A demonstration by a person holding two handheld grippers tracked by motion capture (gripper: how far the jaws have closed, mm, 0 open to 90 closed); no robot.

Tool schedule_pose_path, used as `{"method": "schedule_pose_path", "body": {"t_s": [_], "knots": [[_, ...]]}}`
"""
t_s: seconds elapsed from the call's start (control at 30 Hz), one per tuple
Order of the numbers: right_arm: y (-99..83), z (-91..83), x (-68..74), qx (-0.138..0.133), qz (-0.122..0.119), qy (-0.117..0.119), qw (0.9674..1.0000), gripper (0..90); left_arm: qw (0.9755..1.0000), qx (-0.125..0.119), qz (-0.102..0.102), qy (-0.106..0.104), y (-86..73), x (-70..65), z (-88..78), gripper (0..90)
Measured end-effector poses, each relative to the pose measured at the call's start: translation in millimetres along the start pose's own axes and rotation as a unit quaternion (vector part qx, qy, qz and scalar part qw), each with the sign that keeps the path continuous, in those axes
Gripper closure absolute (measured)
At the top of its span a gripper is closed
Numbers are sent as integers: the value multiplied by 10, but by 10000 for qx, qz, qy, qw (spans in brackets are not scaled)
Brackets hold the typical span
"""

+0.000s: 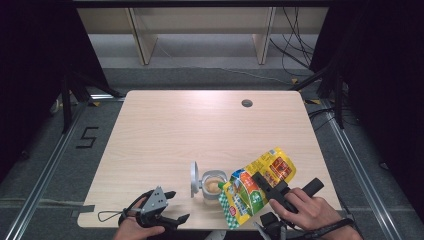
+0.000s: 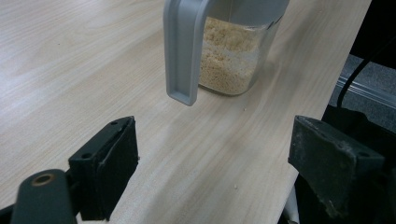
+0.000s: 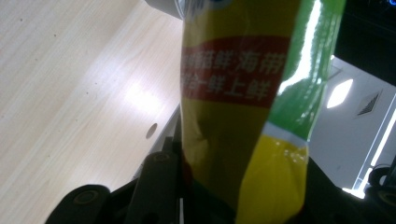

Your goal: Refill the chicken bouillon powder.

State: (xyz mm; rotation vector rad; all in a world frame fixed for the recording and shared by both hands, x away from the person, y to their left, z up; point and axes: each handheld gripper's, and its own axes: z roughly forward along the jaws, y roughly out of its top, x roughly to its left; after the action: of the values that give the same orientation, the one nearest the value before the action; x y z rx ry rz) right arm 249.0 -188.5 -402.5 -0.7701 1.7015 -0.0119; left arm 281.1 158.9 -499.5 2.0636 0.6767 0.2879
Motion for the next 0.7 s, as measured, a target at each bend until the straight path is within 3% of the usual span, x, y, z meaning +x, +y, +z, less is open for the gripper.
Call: {"method": "schedule_pose_path", "body": {"t_s": [0.23, 0.27, 0.33, 0.43, 0.47, 0.57, 0.6, 0.67, 0.7], "knots": [[-32, 20, 66, -148, 321, -19, 9994, 709, 10000, 31, -4, -19, 2, -1, -2, 152], [-31, 24, 96, -149, 485, -29, 9987, 710, 9999, 25, -136, -26, -4, -16, 3, 152], [-36, 32, 141, -148, 700, -34, 9974, 711, 10000, 24, 3, -17, 1, -3, 0, 152], [-50, 50, 203, -165, 883, -72, 9959, 713, 10000, 19, -6, -9, 1, -2, -1, 152], [-50, 45, 204, -114, 816, -42, 9966, 715, 10000, 45, 15, 6, 1, 4, -3, 152], [-48, 26, 264, -71, 1032, -131, 9945, 722, 9999, 48, -114, -8, -5, -10, 3, 152], [-48, 35, 250, -146, 901, -199, 9956, 723, 9999, 45, -116, -4, -5, -11, 6, 152], [-37, 36, 299, -141, 1137, -180, 9933, 724, 9999, 12, -149, -27, -3, -19, 10, 152], [-36, 40, 309, -151, 1139, -168, 9932, 724, 9999, 10, -145, -10, -3, -21, 9, 152]]}}
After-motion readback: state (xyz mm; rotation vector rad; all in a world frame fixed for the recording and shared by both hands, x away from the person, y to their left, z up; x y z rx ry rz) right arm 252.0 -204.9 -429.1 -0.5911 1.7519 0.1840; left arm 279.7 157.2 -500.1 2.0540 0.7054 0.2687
